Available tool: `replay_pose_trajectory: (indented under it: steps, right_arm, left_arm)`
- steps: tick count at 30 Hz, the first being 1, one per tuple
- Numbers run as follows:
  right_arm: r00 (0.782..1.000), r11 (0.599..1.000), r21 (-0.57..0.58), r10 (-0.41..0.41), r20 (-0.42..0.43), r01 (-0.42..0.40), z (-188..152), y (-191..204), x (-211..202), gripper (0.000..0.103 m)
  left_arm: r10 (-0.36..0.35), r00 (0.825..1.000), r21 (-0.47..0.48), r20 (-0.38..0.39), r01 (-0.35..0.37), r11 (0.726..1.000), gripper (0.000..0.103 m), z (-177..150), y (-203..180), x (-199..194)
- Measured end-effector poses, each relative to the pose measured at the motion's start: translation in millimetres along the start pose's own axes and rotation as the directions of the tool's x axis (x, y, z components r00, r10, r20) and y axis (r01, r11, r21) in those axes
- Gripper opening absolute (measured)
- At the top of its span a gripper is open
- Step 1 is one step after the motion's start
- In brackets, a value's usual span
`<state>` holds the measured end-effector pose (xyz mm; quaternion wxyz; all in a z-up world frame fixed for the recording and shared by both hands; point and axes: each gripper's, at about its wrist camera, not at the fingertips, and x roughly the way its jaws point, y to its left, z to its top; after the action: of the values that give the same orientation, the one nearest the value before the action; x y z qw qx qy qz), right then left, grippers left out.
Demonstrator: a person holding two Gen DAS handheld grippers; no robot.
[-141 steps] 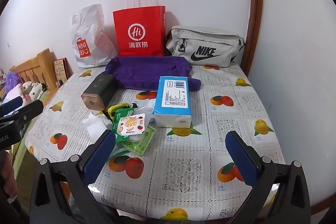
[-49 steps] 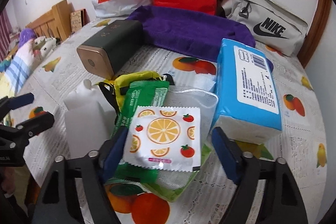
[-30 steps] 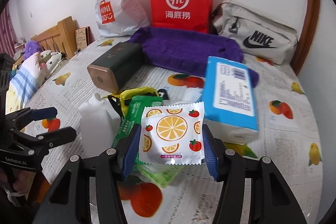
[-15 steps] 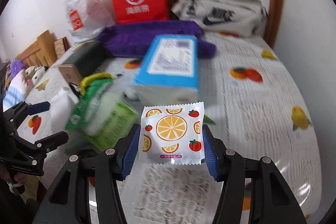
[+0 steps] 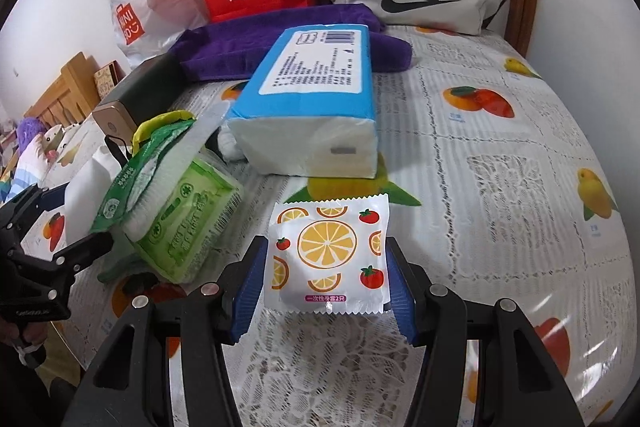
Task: Organize soft objects
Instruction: 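Grasp the white foam block with the left gripper, then carry the sachet with the right gripper onto the purple towel and release while left places the foam block there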
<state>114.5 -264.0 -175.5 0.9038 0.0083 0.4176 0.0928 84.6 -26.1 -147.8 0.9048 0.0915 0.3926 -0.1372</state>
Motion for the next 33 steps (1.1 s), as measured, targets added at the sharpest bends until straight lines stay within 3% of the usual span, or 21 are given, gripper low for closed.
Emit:
replay_pose_trajectory:
  steps: [9,17,21,33]
  right_arm:
    - [1.000,1.000,-0.011,-0.011,-0.012,0.011,2,7,-6,0.056]
    - [0.999,1.000,-0.002,0.018,0.036,-0.018,21,11,-37,0.056]
    - [0.998,1.000,-0.016,0.013,0.059,-0.012,39,14,-48,0.056]
    - [0.992,0.998,-0.055,0.029,0.124,-0.022,115,19,-48,0.057]
  left_arm:
    - [0.034,0.999,-0.096,0.023,-0.032,0.995,0.089,1,28,-21]
    - [0.046,0.999,-0.251,0.013,-0.041,0.967,0.089,18,67,-37]
    - [0.094,0.995,-0.264,0.025,-0.084,0.961,0.089,34,80,-44]
    - [0.106,0.994,-0.311,0.019,-0.095,0.946,0.089,88,111,-28]
